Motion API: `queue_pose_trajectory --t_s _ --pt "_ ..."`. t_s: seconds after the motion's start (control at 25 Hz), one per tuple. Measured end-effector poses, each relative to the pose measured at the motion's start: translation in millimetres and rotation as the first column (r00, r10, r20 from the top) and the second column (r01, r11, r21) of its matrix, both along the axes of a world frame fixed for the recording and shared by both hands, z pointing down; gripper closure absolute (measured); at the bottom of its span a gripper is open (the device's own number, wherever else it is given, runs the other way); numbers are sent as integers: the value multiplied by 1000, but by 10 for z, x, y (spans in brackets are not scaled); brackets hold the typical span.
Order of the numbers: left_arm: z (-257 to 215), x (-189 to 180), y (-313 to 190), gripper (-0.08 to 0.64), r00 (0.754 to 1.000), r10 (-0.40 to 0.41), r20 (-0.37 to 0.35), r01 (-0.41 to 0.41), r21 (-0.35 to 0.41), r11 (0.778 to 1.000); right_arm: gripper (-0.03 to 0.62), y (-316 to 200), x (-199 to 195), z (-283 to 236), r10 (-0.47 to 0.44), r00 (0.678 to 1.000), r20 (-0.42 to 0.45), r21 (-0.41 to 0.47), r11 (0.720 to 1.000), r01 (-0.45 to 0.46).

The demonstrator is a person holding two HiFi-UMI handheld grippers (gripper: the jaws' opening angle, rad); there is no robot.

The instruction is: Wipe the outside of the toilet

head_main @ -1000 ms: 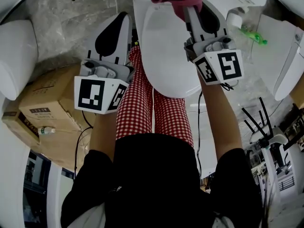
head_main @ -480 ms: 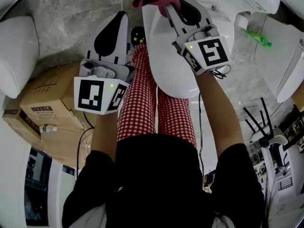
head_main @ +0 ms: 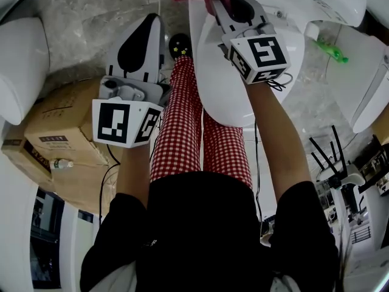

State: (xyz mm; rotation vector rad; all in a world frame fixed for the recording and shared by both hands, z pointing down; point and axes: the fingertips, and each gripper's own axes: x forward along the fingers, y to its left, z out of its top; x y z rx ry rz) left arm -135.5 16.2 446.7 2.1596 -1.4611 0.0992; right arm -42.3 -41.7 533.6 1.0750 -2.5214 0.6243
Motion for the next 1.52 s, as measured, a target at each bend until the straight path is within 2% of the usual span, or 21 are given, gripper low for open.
queue_pose_trajectory --t_s 0.36,0.56,0.72,1.24,1.52 --pt "65 -101 1 551 1000 -9 8 9 -16 1000 537 -120 27 135 80 997 12 -32 996 -79" --pt "67 -97 -15 551 1000 -6 13 6 -16 1000 537 -187 182 149 168 985 42 -67 984 -165" --pt "56 -36 -24 551 1000 7 12 -7 -15 1000 537 -221 282 152 202 978 50 -84 977 -197" --pt "87 179 10 551 1000 29 12 -29 -24 999 537 -343 868 192 347 935 76 -115 934 -338" --pt "71 332 -15 551 998 56 18 -56 -23 998 537 -380 1214 227 430 899 81 -136 899 -417"
